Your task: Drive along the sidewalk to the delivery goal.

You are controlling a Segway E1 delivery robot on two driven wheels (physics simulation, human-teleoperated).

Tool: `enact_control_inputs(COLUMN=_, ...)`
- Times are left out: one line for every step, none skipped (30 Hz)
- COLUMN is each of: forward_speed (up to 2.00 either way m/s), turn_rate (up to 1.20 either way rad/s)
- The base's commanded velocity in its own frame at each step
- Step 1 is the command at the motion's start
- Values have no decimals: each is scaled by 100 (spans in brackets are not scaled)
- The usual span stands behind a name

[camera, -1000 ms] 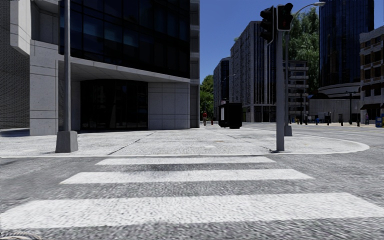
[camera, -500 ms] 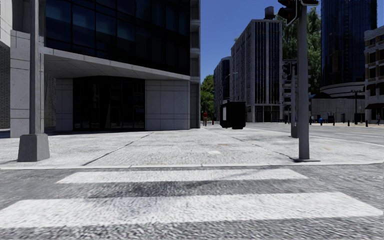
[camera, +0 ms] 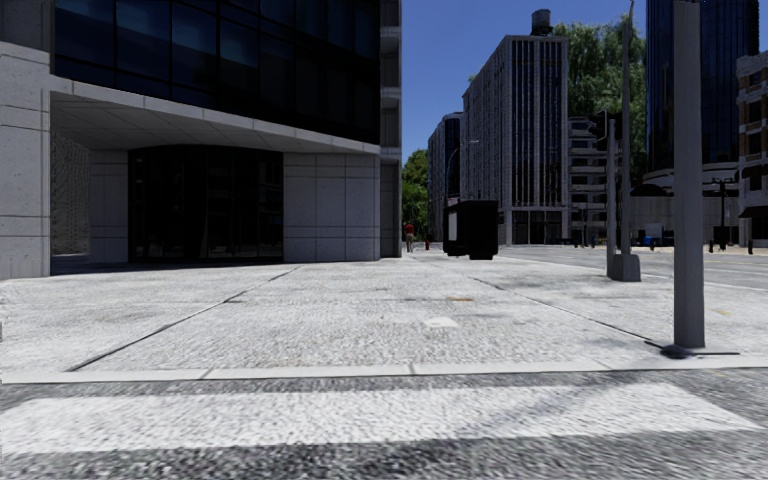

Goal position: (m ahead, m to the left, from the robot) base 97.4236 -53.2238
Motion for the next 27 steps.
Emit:
enact_control_inputs(forward_speed=200, turn_rate=0)
enact_control_inputs(forward_speed=200, turn_rate=0)
enact_control_inputs(forward_speed=200, turn_rate=0)
enact_control_inputs(forward_speed=200, turn_rate=0)
enact_control_inputs(forward_speed=200, turn_rate=0)
enact_control_inputs(forward_speed=200, turn_rate=0)
enact_control_inputs(forward_speed=200, turn_rate=0)
enact_control_inputs(forward_speed=200, turn_rate=0)
enact_control_inputs(forward_speed=200, turn_rate=0)
enact_control_inputs(forward_speed=200, turn_rate=0)
enact_control_inputs(forward_speed=200, turn_rate=0)
enact_control_inputs(forward_speed=200, turn_rate=0)
enact_control_inputs(forward_speed=200, turn_rate=0)
enact_control_inputs(forward_speed=200, turn_rate=0)
enact_control_inputs(forward_speed=200, turn_rate=0)
enact_control_inputs(forward_speed=200, turn_rate=0)
enact_control_inputs(forward_speed=200, turn_rate=0)
enact_control_inputs(forward_speed=200, turn_rate=0)
enact_control_inputs(forward_speed=200, turn_rate=0)
enact_control_inputs(forward_speed=200, turn_rate=0)
enact_control_inputs(forward_speed=198, turn_rate=0)
enact_control_inputs(forward_speed=172, turn_rate=0)
enact_control_inputs(forward_speed=147, turn_rate=0)
enact_control_inputs(forward_speed=139, turn_rate=0)
enact_control_inputs(forward_speed=139, turn_rate=0)
enact_control_inputs(forward_speed=136, turn_rate=0)
enact_control_inputs(forward_speed=134, turn_rate=0)
